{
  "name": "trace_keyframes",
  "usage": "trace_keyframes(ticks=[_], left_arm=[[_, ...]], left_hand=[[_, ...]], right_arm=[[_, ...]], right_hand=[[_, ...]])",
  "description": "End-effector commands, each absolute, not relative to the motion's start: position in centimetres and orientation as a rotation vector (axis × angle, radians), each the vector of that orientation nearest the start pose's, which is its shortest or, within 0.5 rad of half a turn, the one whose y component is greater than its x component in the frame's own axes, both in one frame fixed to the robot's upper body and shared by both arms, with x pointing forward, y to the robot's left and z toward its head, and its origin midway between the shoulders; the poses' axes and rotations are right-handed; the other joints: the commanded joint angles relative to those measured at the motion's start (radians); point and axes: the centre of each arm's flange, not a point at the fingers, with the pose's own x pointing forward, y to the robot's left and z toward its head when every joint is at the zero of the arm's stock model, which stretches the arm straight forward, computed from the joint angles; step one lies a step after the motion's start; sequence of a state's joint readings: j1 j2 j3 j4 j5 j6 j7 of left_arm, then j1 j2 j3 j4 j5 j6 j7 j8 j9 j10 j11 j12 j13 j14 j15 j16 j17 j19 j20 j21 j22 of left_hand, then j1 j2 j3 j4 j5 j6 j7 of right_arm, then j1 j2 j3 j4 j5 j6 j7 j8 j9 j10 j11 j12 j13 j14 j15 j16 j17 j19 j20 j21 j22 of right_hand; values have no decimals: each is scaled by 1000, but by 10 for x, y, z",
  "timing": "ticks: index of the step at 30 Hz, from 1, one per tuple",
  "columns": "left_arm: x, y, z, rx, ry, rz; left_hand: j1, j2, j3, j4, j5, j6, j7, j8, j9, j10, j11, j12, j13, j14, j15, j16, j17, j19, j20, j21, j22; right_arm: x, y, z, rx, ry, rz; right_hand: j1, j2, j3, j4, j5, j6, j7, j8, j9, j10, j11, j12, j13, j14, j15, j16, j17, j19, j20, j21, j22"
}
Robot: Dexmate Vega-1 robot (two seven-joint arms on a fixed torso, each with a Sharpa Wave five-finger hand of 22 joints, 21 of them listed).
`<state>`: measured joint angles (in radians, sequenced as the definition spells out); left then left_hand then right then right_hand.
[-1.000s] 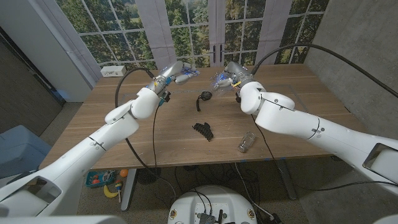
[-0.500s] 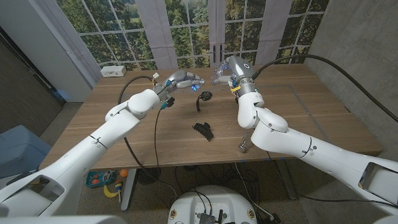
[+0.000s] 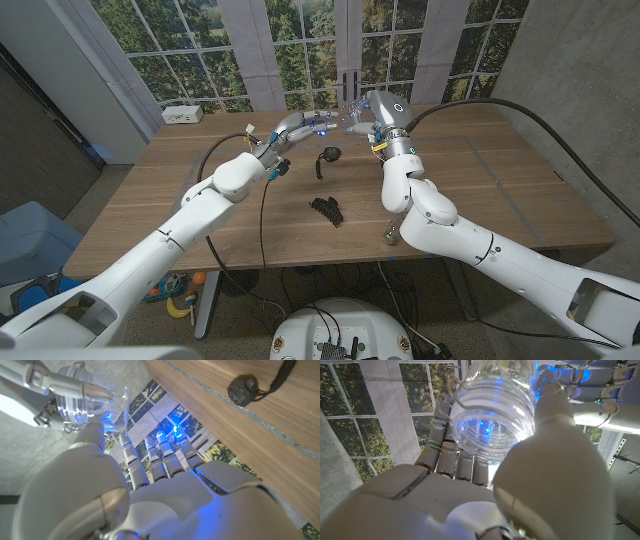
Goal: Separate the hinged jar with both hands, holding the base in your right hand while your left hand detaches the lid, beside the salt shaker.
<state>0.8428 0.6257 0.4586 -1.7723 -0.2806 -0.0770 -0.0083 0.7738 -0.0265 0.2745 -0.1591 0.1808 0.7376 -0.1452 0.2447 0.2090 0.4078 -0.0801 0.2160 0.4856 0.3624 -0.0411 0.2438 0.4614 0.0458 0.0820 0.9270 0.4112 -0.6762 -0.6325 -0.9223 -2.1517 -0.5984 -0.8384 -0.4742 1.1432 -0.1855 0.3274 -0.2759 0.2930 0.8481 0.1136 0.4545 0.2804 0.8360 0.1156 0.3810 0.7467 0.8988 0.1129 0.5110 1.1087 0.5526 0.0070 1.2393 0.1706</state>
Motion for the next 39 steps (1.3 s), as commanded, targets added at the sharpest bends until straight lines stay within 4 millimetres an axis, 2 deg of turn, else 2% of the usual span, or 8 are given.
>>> trace_keyframes(ticks=[1, 8, 20, 22, 26, 31, 35, 39], left_arm=[[569, 163, 47, 217, -771, -472], [572, 158, 52, 144, -734, -527], [581, 149, 52, -26, -621, -596], [581, 147, 52, -21, -610, -598], [582, 144, 54, 12, -574, -635], [580, 137, 58, 85, -569, -680], [577, 134, 60, 121, -569, -676], [572, 129, 62, 145, -567, -662]], left_hand=[[6, 12, 16, 4, 0, 27, 32, 6, 3, 22, 1, 12, -6, 7, -38, -7, -18, 14, 7, -5, -17], [8, 22, 27, 3, 0, 43, 94, 3, 1, 30, -4, 13, -14, 12, -40, -14, -37, 22, 4, -9, -35], [82, 77, 82, -17, 6, 152, 94, 24, 2, 114, -37, 38, -36, 51, -73, -8, -78, 71, -4, -4, -80], [121, 82, 93, -21, 5, 229, 117, 48, 7, 152, -52, 47, -44, 65, -79, 0, -90, 92, -2, 1, -99], [141, 88, 96, -20, 5, 265, 144, 60, 16, 169, -62, 50, -49, 66, -86, 4, -96, 102, -5, 4, -112], [103, 70, 68, 0, 1, 232, 206, 34, 14, 123, -33, 27, -59, 24, -61, -7, -103, 83, -7, -3, -130], [91, 62, 58, 1, 1, 237, 202, 32, 15, 129, -32, 29, -61, 21, -54, -7, -107, 81, -6, -4, -136], [137, 57, 68, -23, 9, 305, 189, 61, 33, 168, -56, 43, -66, 29, -66, -4, -123, 88, -12, -1, -151]], right_arm=[[491, -100, 59, -1127, -915, -473], [489, -95, 55, -1171, -998, -482], [490, -89, 51, -1239, -1072, -485], [489, -90, 51, -1239, -1078, -497], [486, -91, 51, -1238, -1093, -506], [482, -92, 52, -1224, -1102, -511], [479, -94, 52, -1231, -1105, -527], [479, -94, 51, -1241, -1104, -531]], right_hand=[[214, 233, 114, 110, -4, 140, -140, 0, 6, 192, -195, -2, 6, 241, -341, 13, 101, -60, -182, 6, 3], [210, 231, 114, 111, -7, 142, -148, -1, 4, 196, -198, -2, 10, 241, -341, 13, 101, -64, -185, 5, 2], [202, 231, 112, 113, -14, 147, -158, -3, 1, 197, -211, -8, 11, 241, -341, 14, 102, -76, -192, 1, 2], [202, 231, 112, 113, -15, 146, -159, -4, 0, 196, -210, -9, 11, 241, -341, 14, 102, -77, -193, 0, 2], [201, 231, 112, 113, -17, 147, -159, -4, -1, 195, -208, -10, 14, 240, -341, 14, 102, -79, -193, 0, 2], [199, 232, 112, 113, -20, 148, -159, -5, -2, 196, -208, -12, 14, 240, -342, 14, 102, -82, -193, -1, 2], [199, 232, 112, 112, -22, 147, -160, -7, -3, 200, -211, -14, 13, 240, -342, 14, 102, -84, -195, -1, 3], [199, 232, 112, 112, -23, 147, -161, -7, -4, 199, -211, -15, 14, 239, -342, 14, 102, -85, -195, -1, 3]])
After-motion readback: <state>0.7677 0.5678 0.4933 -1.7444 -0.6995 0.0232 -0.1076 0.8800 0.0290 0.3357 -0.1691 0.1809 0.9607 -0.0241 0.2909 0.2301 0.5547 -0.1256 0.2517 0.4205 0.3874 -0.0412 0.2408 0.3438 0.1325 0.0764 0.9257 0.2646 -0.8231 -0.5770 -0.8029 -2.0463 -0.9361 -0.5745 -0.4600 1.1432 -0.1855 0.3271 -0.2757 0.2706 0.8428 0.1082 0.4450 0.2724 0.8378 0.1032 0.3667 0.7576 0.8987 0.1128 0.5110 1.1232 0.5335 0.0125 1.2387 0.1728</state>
